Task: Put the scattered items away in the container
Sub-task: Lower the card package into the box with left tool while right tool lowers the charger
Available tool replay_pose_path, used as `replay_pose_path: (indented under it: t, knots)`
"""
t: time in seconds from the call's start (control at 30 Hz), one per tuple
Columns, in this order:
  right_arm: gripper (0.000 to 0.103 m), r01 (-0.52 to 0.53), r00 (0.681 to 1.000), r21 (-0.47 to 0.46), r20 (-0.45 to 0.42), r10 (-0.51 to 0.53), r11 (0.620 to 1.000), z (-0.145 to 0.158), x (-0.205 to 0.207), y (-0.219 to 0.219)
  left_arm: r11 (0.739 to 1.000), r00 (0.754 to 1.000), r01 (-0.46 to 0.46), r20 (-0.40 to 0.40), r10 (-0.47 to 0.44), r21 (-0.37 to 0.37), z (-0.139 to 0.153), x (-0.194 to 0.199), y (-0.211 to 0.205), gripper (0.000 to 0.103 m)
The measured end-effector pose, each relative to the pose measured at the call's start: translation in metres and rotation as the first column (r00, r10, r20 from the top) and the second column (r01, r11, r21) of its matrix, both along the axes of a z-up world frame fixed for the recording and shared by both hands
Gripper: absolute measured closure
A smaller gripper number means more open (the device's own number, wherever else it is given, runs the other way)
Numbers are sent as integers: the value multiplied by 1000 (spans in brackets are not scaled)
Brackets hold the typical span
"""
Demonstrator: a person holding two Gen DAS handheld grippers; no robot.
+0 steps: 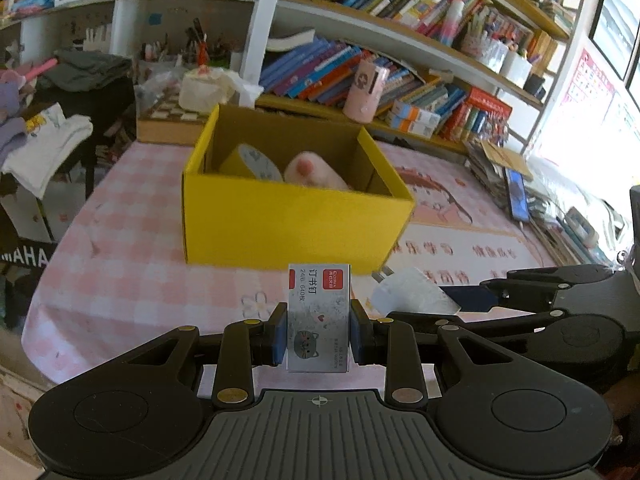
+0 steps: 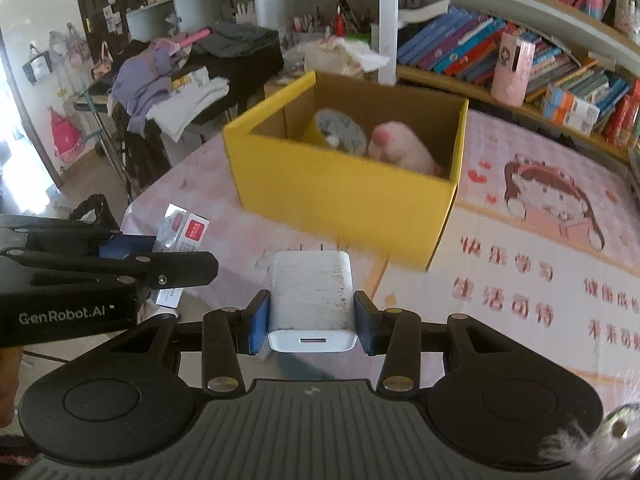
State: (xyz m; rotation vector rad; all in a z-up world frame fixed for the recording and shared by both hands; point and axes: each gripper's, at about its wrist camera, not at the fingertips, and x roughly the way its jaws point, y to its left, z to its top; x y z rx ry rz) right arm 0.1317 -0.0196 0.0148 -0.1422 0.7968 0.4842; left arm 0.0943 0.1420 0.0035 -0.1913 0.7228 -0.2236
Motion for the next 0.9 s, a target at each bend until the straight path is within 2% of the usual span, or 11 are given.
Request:
replay_pose_path:
  t: [0.37, 0.53, 0.73, 0.9]
  knots:
    - [62, 3, 993, 57, 118, -9, 998, 37, 76, -9, 999, 994, -37, 100, 33, 37, 30, 64, 0, 75]
    - [62, -19, 990, 19, 143, 16, 1000, 41, 115, -1, 997, 992, -28, 126, 19, 68, 35, 101, -7, 74]
    - [62, -55, 994, -69, 91, 61, 996, 23, 160, 14, 990, 996, -15, 94, 2, 140, 26, 150, -7, 74]
    - [62, -94, 996, -145, -9, 94, 985, -3, 190, 27, 972, 998, 52, 15, -57, 228, 5, 184, -12, 74]
